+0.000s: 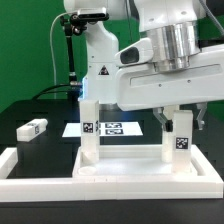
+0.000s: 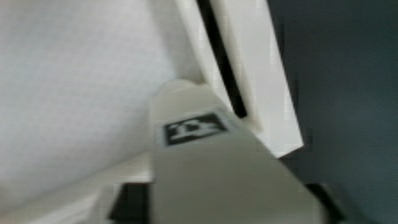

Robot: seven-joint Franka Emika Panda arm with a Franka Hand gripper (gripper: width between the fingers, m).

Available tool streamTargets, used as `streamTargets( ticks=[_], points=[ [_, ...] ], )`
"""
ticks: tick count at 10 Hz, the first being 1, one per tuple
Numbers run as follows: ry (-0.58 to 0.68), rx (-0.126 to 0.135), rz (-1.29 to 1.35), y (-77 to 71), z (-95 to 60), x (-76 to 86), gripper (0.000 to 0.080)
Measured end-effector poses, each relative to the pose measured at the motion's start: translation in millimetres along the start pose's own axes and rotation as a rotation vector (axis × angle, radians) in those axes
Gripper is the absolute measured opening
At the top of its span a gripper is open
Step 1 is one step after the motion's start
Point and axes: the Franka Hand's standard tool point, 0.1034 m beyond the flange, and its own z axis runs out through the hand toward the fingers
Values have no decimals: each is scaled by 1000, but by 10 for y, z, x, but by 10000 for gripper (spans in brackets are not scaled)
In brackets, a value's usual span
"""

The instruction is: Assemble desk

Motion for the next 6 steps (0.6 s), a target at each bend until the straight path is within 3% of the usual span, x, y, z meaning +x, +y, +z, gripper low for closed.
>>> streamTargets(
  ticks=[1, 6],
  points=[
    [1, -2, 50, 6, -1, 3, 299],
    [21, -9, 663, -5, 0, 2, 299]
  ],
)
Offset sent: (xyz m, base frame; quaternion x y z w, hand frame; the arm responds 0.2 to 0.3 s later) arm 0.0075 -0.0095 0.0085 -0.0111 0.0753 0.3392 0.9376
